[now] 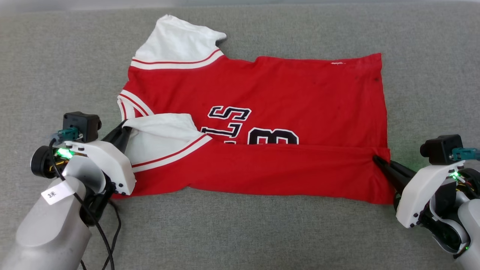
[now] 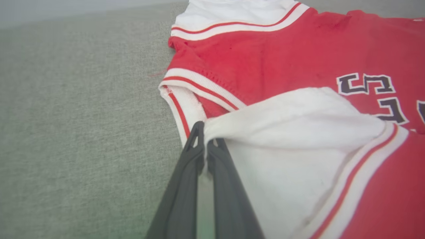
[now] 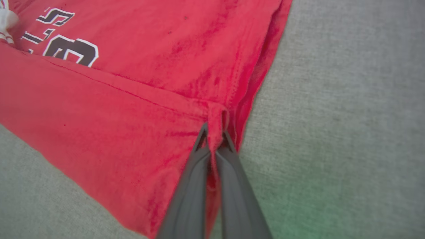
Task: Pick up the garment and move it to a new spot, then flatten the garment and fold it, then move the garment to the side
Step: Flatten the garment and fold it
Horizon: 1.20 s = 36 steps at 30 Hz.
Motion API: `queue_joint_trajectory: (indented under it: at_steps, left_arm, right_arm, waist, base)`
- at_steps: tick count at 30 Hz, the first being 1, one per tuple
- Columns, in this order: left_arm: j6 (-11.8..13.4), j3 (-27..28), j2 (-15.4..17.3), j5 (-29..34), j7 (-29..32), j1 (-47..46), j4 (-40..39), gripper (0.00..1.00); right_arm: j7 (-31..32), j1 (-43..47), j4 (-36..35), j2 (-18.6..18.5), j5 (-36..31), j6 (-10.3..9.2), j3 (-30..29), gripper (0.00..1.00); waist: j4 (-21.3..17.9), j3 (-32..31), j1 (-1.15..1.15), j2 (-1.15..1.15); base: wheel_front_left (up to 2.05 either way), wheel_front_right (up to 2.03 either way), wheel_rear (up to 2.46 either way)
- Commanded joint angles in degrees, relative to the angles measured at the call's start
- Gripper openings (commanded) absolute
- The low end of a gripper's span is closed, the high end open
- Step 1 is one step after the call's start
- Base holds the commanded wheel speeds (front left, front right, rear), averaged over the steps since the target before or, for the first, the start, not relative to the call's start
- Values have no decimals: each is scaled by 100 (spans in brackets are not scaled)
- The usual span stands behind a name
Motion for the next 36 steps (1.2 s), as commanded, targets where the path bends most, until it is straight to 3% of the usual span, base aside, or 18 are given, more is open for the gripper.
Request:
queue_joint_trajectory:
  at_steps: [1,9,10,11,12,22,29,30,32,36]
  left_arm:
    - [-65,-51,-60,-2,-41,-135,236,0]
    - [-240,-255,-236,-45,-249,-349,1054,0]
    - [-260,-268,-241,-58,-286,-374,1132,45]
    - [-266,-289,-237,-36,-324,-416,1193,100]
    - [-282,-298,-237,-34,-366,-442,1242,100]
    - [-368,-469,7,-315,55,-647,1217,100]
    - [-369,-1055,500,-1035,1964,-830,492,100]
    - [-369,-1055,500,-1035,1964,-830,492,100]
    - [-370,-1302,718,-1340,2781,-902,162,100]
    - [-371,-1525,956,-1640,3544,-919,-140,100]
  right_arm:
    - [-25,-100,75,22,-45,-6,65,0]
    - [-58,-93,246,73,34,-7,200,0]
    - [-77,-79,239,75,52,-7,186,15]
    - [-97,-57,218,73,64,-7,159,45]
    - [-127,-26,194,71,66,-7,125,100]
    - [-131,310,-286,-21,-47,-6,-236,100]
    - [69,556,-521,94,-223,-6,-493,100]
    - [69,556,-521,94,-223,-6,-493,100]
    - [133,587,-596,146,-274,-6,-550,100]
    - [222,649,-676,187,-312,-6,-546,100]
  waist:
    - [-23,111,-1,0]
    - [-2,45,-1,0]
    - [3,7,-1,0]
    - [14,-38,-1,0]
    - [29,-97,-1,0]
    - [204,-666,-1,0]
    - [330,-954,-1,0]
    - [330,-954,-1,0]
    - [344,-981,-1,0]
    - [323,-963,-1,0]
  base:
    - [0,0,0]
    - [0,0,0]
    - [0,0,0]
    - [0,0,0]
    - [0,0,0]
    - [0,0,0]
    - [0,0,0]
    - [0,0,0]
    - [0,0,0]
    - [0,0,0]
